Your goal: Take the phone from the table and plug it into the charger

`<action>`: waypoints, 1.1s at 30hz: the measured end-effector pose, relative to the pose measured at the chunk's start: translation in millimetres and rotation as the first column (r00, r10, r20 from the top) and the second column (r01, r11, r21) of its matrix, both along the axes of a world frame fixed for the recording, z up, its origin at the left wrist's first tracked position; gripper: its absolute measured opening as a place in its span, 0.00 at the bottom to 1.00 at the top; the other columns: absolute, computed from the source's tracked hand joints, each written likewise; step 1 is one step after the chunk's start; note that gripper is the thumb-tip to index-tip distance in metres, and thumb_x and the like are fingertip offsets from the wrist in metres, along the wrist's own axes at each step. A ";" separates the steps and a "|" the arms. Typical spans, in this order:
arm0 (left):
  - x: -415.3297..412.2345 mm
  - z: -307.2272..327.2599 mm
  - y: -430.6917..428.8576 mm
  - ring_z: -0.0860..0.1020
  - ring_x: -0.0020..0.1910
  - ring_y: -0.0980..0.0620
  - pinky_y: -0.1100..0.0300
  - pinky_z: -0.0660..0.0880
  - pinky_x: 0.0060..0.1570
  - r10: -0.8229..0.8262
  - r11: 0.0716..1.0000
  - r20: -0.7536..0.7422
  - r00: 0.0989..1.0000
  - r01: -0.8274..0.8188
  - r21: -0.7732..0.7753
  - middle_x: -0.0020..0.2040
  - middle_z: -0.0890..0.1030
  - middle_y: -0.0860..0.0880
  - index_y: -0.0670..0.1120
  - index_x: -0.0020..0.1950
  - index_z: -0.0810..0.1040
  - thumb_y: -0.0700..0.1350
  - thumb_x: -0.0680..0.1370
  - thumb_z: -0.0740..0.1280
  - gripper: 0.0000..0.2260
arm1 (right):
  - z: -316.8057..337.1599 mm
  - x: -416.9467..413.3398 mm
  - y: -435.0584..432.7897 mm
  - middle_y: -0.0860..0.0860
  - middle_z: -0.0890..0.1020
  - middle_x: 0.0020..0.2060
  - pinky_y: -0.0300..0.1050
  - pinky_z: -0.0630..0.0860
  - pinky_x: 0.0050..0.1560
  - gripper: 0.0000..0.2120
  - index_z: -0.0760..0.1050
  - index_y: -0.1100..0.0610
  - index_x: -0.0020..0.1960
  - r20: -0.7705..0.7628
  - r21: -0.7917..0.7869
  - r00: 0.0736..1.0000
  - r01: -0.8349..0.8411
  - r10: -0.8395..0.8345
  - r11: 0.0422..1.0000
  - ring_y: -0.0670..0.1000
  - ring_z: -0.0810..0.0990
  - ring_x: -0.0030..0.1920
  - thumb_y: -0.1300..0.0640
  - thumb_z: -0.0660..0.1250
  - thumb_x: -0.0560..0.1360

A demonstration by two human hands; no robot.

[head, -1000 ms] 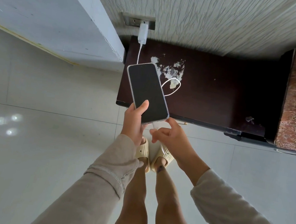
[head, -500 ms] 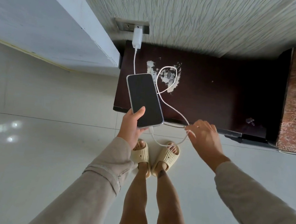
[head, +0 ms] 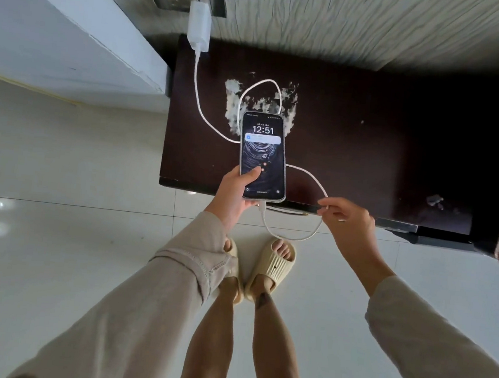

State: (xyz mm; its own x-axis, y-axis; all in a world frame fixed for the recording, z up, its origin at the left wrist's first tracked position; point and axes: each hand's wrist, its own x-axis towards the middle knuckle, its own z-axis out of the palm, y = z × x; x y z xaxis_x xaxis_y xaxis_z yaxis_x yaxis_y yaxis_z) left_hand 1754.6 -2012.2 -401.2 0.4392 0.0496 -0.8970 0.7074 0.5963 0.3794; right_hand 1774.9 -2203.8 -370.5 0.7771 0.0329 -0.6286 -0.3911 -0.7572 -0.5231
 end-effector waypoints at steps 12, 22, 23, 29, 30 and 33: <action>5.7 -64.0 10.2 0.77 0.50 0.44 0.47 0.72 0.59 -0.072 0.996 -0.094 0.993 0.076 0.040 0.44 0.79 0.47 0.49 0.45 0.76 0.40 0.77 0.62 0.05 | -63.3 -11.7 13.0 0.56 0.81 0.40 0.37 0.75 0.40 0.08 0.72 0.58 0.43 -0.101 0.056 0.980 0.179 -0.172 0.982 0.51 0.78 0.36 0.70 0.64 0.72; 14.7 -54.7 -4.1 0.74 0.59 0.39 0.60 0.68 0.55 -0.377 0.591 -0.305 0.874 0.481 0.648 0.63 0.72 0.35 0.35 0.64 0.71 0.36 0.75 0.61 0.17 | -74.7 6.4 27.2 0.58 0.81 0.36 0.44 0.79 0.38 0.05 0.74 0.61 0.43 -0.283 -0.048 0.879 0.387 -0.384 0.921 0.48 0.77 0.31 0.70 0.64 0.70; 15.0 -54.0 -3.9 0.74 0.59 0.37 0.55 0.69 0.57 -0.389 0.576 -0.315 0.866 0.495 0.650 0.62 0.73 0.34 0.33 0.62 0.71 0.35 0.75 0.60 0.16 | -76.0 8.4 27.3 0.57 0.80 0.36 0.45 0.80 0.40 0.05 0.75 0.61 0.40 -0.326 -0.074 0.865 0.378 -0.381 0.923 0.48 0.77 0.30 0.69 0.64 0.71; 15.1 -56.7 7.2 0.76 0.44 0.35 0.45 0.71 0.44 -0.431 0.587 -0.270 0.861 0.495 0.641 0.51 0.77 0.31 0.32 0.52 0.75 0.33 0.72 0.57 0.12 | -81.8 8.0 25.2 0.57 0.78 0.37 0.51 0.79 0.52 0.06 0.75 0.62 0.49 -0.470 -0.066 0.782 0.432 -0.409 0.900 0.51 0.79 0.34 0.67 0.61 0.74; 14.2 -55.1 9.5 0.74 0.36 0.42 0.50 0.68 0.41 -0.424 0.613 -0.238 0.874 0.470 0.635 0.46 0.76 0.35 0.35 0.48 0.76 0.33 0.72 0.58 0.09 | -79.6 7.2 25.0 0.56 0.78 0.36 0.51 0.78 0.53 0.09 0.76 0.63 0.53 -0.481 -0.065 0.774 0.437 -0.412 0.897 0.51 0.79 0.34 0.67 0.61 0.74; 4.2 -53.6 18.2 0.72 0.43 0.49 0.61 0.64 0.44 -0.478 0.618 -0.250 0.842 0.525 0.586 0.45 0.75 0.46 0.37 0.58 0.77 0.36 0.74 0.60 0.14 | -73.8 2.9 22.8 0.60 0.80 0.45 0.52 0.78 0.56 0.16 0.72 0.64 0.62 -0.479 -0.024 0.791 0.422 -0.380 0.906 0.57 0.81 0.45 0.66 0.62 0.74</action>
